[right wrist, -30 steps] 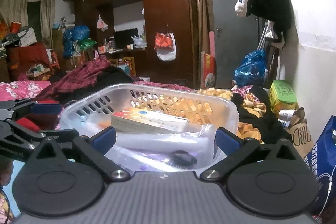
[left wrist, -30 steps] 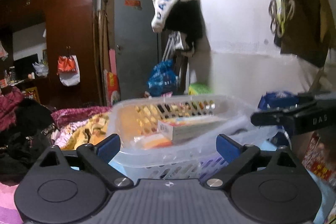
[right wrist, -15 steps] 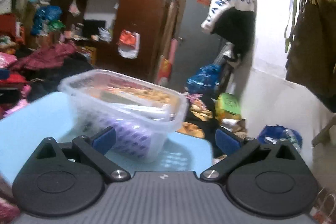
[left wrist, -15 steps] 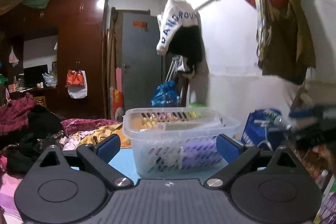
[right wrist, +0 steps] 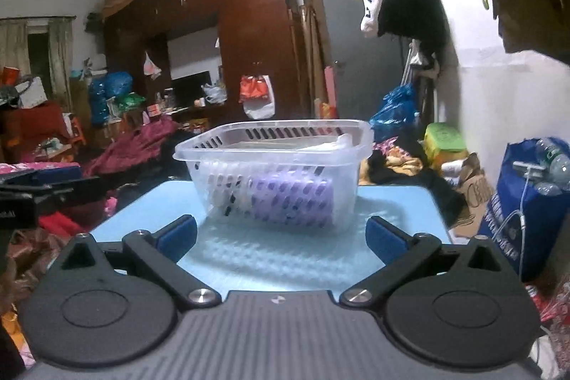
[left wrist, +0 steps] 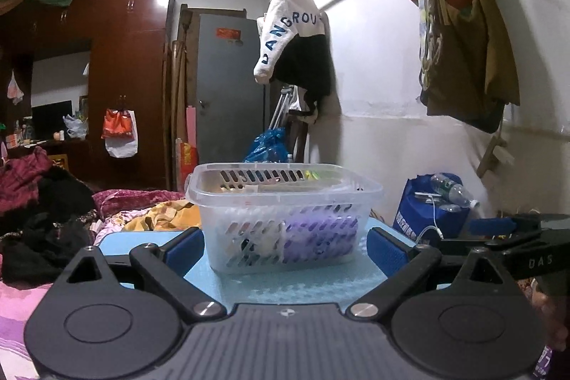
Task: Organize objects
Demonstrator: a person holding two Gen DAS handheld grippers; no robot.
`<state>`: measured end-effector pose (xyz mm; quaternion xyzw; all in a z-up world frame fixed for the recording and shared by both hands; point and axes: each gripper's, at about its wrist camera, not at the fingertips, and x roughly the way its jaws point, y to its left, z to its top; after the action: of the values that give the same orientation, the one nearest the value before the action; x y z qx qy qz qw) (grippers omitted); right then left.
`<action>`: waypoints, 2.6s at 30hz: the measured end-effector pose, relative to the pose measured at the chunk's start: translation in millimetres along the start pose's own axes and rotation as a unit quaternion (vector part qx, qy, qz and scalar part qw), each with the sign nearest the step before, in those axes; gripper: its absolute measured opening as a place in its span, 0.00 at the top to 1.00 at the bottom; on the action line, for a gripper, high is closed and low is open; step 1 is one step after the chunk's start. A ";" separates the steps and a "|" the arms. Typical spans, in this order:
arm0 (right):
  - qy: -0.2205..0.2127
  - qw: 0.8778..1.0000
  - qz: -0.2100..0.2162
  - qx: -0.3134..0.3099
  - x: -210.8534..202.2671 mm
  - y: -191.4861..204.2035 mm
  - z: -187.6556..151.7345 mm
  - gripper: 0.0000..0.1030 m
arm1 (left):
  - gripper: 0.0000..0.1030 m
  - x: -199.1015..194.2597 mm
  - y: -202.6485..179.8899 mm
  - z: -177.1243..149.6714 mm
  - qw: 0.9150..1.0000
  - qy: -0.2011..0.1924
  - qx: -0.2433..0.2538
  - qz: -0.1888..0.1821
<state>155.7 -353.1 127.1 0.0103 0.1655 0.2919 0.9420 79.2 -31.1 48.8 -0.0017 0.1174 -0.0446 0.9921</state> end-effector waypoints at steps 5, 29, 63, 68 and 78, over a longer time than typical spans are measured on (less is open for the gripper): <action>-0.004 1.000 0.004 -0.008 -8.7 6.3 -9.2 0.00 | 0.04 8.1 -4.3 -2.5 1.000 0.007 0.000 -0.005; -0.019 1.000 0.005 0.009 -17.6 3.9 -15.2 0.00 | 0.04 17.8 -11.0 -5.0 0.999 0.030 0.002 -0.013; -0.018 1.000 -0.001 -0.004 -18.9 7.8 -16.4 0.00 | 0.04 26.6 -16.5 -10.2 0.999 0.042 0.002 -0.015; -0.019 1.000 -0.004 -0.009 -19.6 10.2 -16.9 0.00 | 0.04 26.9 -16.4 -10.0 0.999 0.043 0.001 -0.015; -0.019 1.000 -0.005 -0.011 -19.6 11.0 -17.4 0.00 | 0.04 28.4 -17.7 -10.1 0.999 0.045 0.000 -0.015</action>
<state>129.0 -356.1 117.9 0.0050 0.1444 0.2891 0.9463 102.8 -51.3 32.6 -0.0013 0.1620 -0.0598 0.9850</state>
